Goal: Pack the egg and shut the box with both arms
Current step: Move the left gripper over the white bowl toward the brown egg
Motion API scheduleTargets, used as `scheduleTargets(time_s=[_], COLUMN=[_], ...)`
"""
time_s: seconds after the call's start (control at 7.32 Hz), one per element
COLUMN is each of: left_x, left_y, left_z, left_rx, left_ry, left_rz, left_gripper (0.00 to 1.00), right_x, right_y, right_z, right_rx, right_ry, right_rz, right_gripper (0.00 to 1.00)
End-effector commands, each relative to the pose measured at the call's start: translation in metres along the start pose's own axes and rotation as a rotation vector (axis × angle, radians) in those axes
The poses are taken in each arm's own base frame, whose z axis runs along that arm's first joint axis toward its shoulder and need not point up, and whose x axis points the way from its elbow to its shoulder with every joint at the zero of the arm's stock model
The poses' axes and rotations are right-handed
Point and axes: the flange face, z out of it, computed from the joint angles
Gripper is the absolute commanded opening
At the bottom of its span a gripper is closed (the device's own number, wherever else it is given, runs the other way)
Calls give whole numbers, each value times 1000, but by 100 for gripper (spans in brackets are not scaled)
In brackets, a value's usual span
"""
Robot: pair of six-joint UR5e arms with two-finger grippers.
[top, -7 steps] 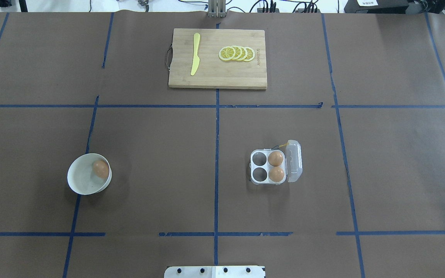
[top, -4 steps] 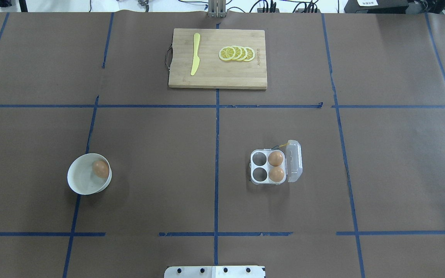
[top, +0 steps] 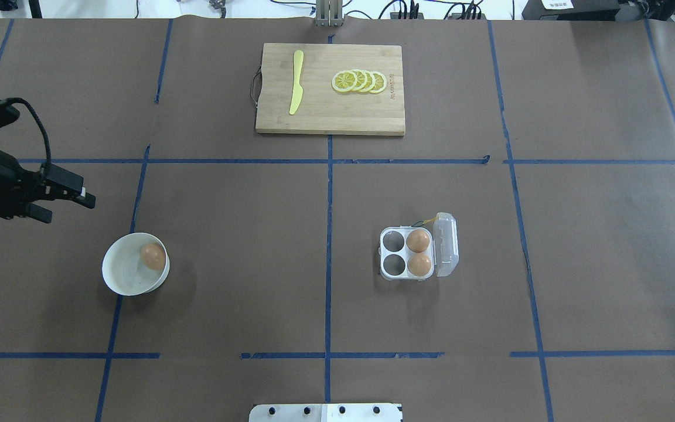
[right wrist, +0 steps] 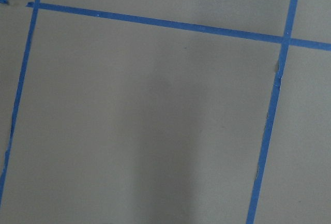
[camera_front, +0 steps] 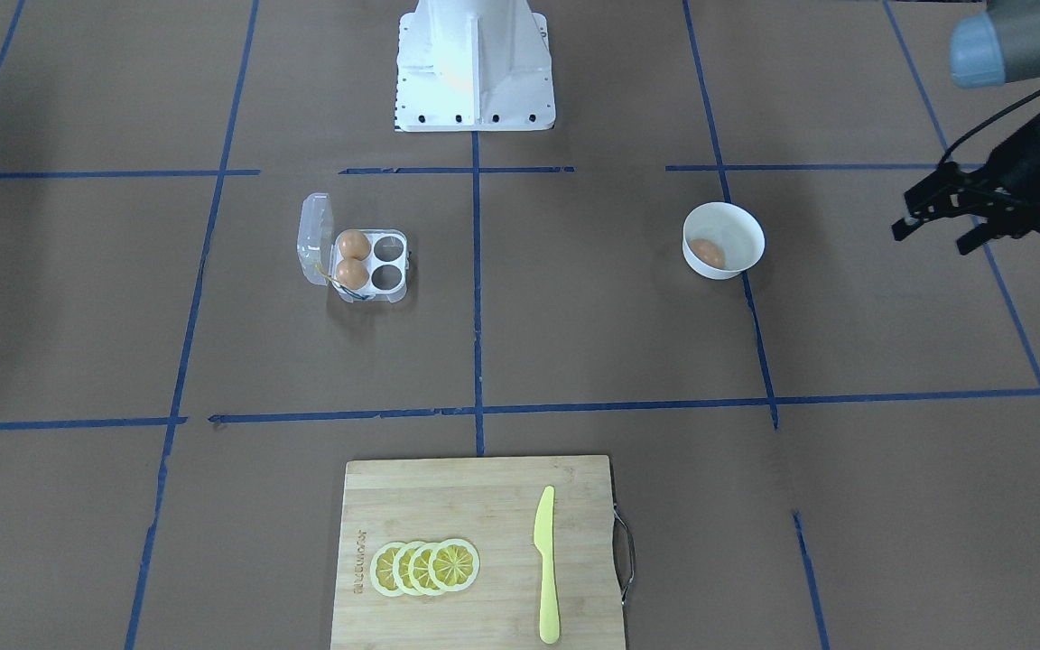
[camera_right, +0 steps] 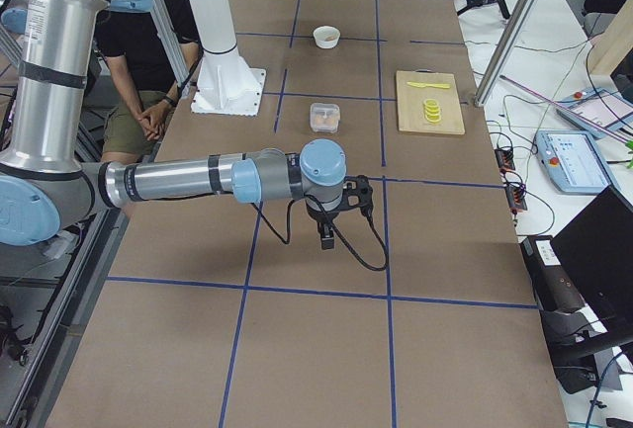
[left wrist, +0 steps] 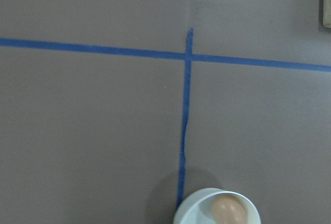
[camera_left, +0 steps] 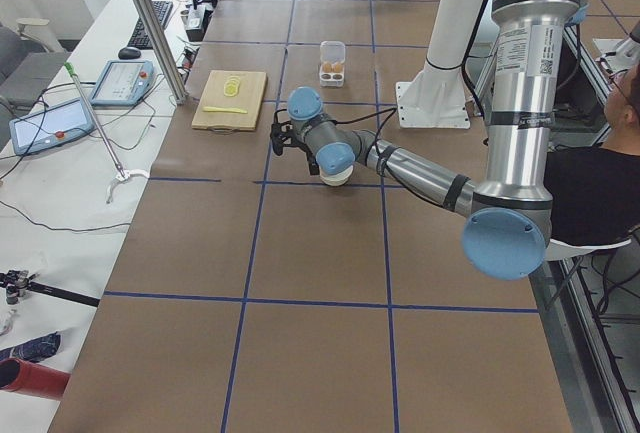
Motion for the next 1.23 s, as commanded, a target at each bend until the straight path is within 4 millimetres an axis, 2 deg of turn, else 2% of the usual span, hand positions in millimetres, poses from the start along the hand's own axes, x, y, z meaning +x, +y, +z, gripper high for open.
scheduleTargets(time_s=[0.0, 0.41, 0.68, 1.09], left_x=[29, 33, 30, 28], left_y=[53, 58, 71, 69], left_z=[80, 95, 120, 126], left_rx=[55, 113, 134, 133], left_ry=[-33, -33, -64, -75], left_rz=[-172, -287, -276, -277], left_gripper=[93, 75, 68, 63], right_x=[0, -1, -1, 0], right_y=[0, 0, 0, 1], right_z=[3, 2, 2, 3], right_rx=[-5, -4, -4, -7], right_ry=[3, -3, -1, -3], right_rz=[-5, -6, -5, -1], right_gripper=[100, 100, 100, 100])
